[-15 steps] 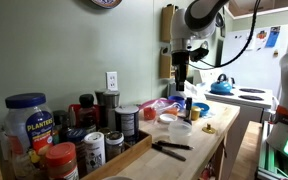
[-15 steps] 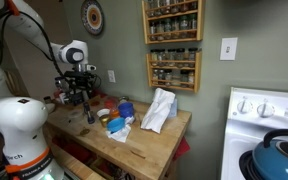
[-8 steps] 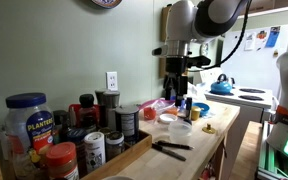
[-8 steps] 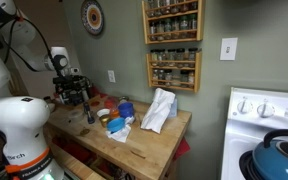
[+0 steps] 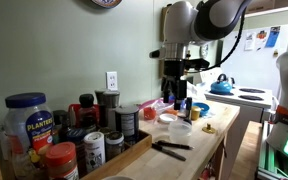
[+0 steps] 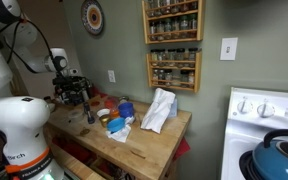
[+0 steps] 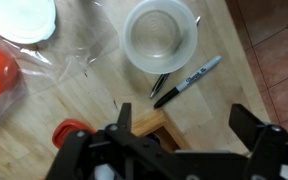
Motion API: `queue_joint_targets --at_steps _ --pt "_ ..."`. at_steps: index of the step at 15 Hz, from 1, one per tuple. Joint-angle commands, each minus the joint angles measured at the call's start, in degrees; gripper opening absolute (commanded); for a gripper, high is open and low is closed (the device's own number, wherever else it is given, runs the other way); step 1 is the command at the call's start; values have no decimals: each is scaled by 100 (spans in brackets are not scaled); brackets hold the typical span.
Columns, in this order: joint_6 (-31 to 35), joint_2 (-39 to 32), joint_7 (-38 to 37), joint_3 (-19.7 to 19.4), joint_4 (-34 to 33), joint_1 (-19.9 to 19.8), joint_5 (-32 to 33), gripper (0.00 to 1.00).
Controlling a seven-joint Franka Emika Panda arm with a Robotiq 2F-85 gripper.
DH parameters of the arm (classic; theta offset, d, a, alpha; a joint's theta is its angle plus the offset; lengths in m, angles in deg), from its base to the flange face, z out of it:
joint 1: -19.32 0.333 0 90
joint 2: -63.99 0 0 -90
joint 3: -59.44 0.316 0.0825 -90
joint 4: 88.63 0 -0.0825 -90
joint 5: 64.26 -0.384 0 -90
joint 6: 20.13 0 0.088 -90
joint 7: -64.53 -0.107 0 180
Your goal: Put the pen and the sharpie on top of the container
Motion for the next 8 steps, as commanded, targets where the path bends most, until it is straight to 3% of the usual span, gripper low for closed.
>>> queue_joint_targets --at_steps 1,8 --pt "199 -501 -375 153 -181 6 449 100" --pt "1134 -1478 -1161 139 -365 9 1586 100"
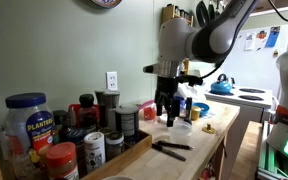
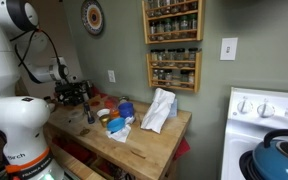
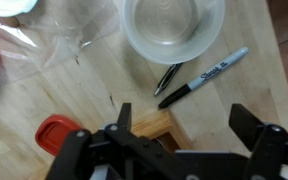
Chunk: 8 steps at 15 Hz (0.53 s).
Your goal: Put the pen and the sharpie on top of the container
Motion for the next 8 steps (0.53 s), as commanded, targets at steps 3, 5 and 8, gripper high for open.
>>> queue_joint_targets --at_steps 3,5,8 --pt "204 -763 -732 -97 -296 27 681 100" --pt "227 -953 -743 -92 -373 16 612 100" --pt "202 -1169 -816 -136 -466 35 615 100"
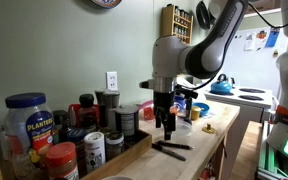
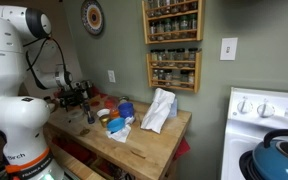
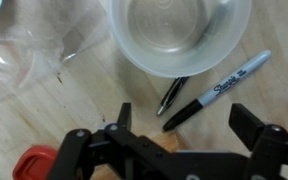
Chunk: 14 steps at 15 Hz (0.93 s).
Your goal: Put the pen and the sharpie on top of the container
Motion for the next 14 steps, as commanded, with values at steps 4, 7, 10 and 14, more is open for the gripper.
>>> queue_joint_targets --at_steps 4,7,10,14 --pt "70 -410 -346 -162 -159 59 183 82" --pt "49 -453 -402 -209 -158 48 155 77" --pt "62 -510 -349 -199 -183 29 98 49" --pt "58 -524 -322 -180 -202 6 39 18"
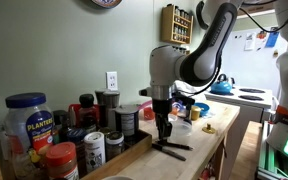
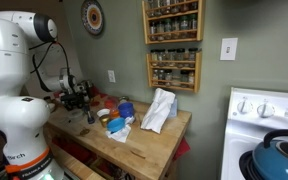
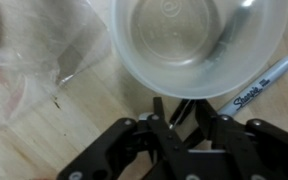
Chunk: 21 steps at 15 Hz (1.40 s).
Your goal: Put the pen and the sharpie on top of the container
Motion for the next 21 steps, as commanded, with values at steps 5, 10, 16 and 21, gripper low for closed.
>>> queue_joint_targets --at_steps 5,10,16,21 --pt "-35 119 -10 99 34 -120 -246 2" --pt "-264 542 109 335 125 -317 -933 3" --pt "-1335 1847 -23 333 516 -295 -1277 3" --pt "-1239 2608 -403 145 1060 -349 -1223 3"
